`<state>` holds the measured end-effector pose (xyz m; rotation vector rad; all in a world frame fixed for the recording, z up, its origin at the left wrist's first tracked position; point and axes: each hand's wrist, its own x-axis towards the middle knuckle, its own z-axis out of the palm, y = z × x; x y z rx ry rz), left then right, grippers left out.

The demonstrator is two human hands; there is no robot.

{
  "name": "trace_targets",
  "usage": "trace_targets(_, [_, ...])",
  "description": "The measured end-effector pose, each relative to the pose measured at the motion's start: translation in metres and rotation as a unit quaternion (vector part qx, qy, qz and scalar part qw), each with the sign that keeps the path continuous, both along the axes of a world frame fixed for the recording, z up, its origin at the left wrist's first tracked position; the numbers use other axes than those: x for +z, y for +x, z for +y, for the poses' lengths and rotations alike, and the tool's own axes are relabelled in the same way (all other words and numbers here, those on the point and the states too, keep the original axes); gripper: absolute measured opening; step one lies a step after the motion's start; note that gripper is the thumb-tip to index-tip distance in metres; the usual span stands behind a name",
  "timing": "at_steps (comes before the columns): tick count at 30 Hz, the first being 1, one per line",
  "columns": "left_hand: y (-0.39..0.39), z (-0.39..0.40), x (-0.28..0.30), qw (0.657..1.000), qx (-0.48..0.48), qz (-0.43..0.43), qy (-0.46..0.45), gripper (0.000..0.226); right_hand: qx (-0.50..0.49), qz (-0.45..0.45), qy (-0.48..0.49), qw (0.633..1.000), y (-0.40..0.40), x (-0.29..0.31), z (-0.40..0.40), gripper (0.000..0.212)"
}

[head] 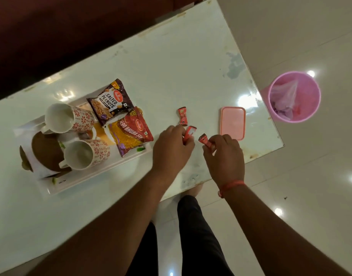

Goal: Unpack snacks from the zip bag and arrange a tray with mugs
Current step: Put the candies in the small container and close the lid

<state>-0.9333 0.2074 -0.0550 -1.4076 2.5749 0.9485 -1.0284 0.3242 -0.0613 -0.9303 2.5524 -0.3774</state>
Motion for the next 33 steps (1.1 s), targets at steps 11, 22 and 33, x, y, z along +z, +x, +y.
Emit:
trace_targets(11, [0.029, 0.033, -0.004, 0.989, -0.106, -0.070, -0.081, 0.036, 0.042, 0.066, 0.019, 0.997, 0.012, -0.007, 0.008, 0.021])
trace_targets(22, [0.018, 0.037, -0.013, 0.960, -0.209, -0.103, -0.153, 0.030, 0.047, -0.017, -0.049, 0.998, -0.014, -0.009, -0.005, 0.022])
trace_targets(33, [0.018, 0.035, -0.022, 0.956, -0.213, -0.091, -0.178, 0.039, 0.041, -0.099, -0.047, 0.993, -0.050, -0.013, -0.066, 0.019])
